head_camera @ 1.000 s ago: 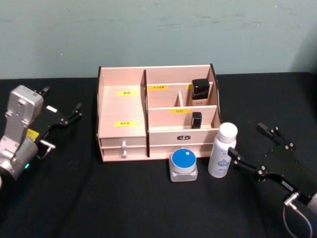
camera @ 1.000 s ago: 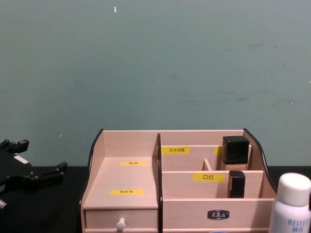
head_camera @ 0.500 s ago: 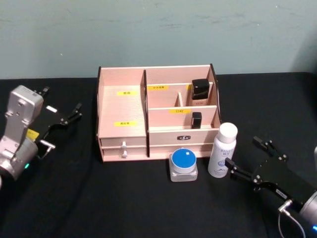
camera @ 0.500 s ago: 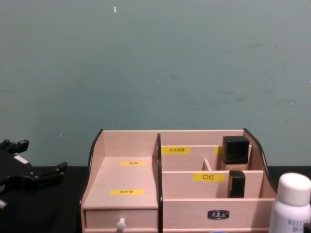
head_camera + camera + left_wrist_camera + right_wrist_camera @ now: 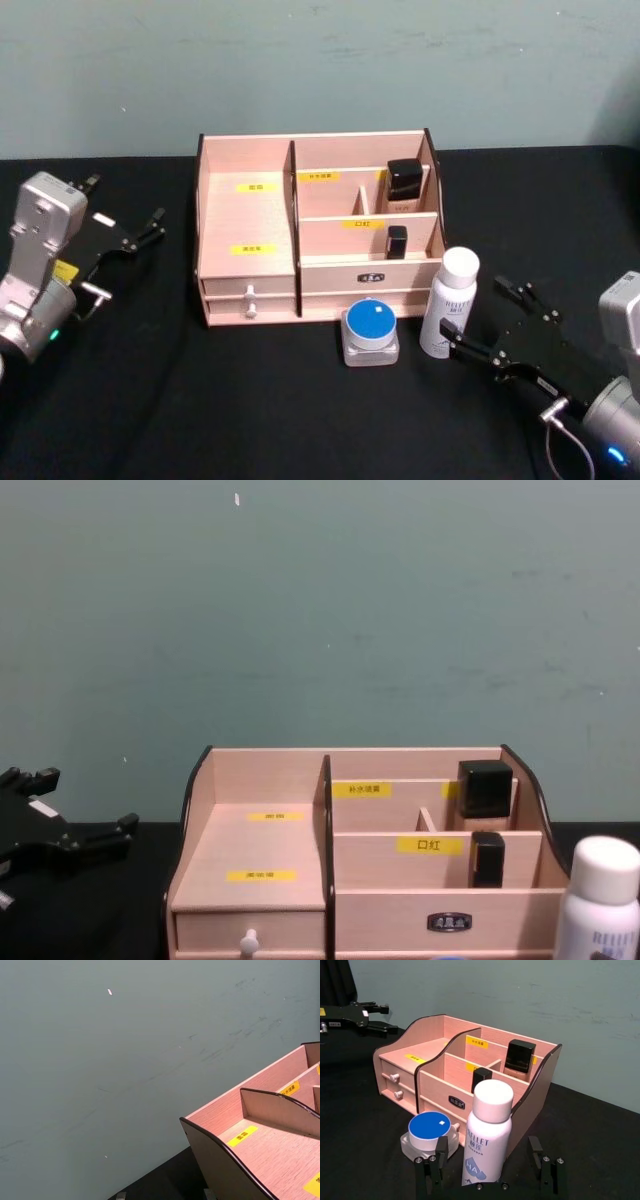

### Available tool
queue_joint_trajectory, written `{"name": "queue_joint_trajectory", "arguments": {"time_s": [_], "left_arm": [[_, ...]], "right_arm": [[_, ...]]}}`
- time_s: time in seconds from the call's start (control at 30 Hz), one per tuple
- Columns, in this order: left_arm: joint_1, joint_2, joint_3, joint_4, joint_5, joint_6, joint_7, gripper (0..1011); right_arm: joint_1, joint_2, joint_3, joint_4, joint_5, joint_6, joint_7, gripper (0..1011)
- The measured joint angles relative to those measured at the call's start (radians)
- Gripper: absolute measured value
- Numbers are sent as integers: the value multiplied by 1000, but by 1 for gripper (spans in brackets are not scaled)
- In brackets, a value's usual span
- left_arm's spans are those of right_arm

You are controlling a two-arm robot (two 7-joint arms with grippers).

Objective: Pick up the facial cleanser and watermelon frost from the table and place them into the tiered storage box.

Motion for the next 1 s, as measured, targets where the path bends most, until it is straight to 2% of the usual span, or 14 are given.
{"name": "queue_joint_trajectory", "arguments": {"time_s": [0.27, 0.6, 0.8, 1.0], "left_arm": [[0, 0, 0, 0, 0, 0, 0, 1001], [0, 0, 0, 0, 0, 0, 0, 1001], [0, 0, 0, 0, 0, 0, 0, 1001], [0, 0, 0, 0, 0, 0, 0, 1001]], "right_arm": [[39, -45, -2, 37, -30, 6, 11, 1003], [70, -85, 2, 70, -46, 13, 39, 1003], [82, -101, 3, 84, -64, 13, 52, 1002], [81, -100, 3, 84, -64, 13, 51, 1003]]}}
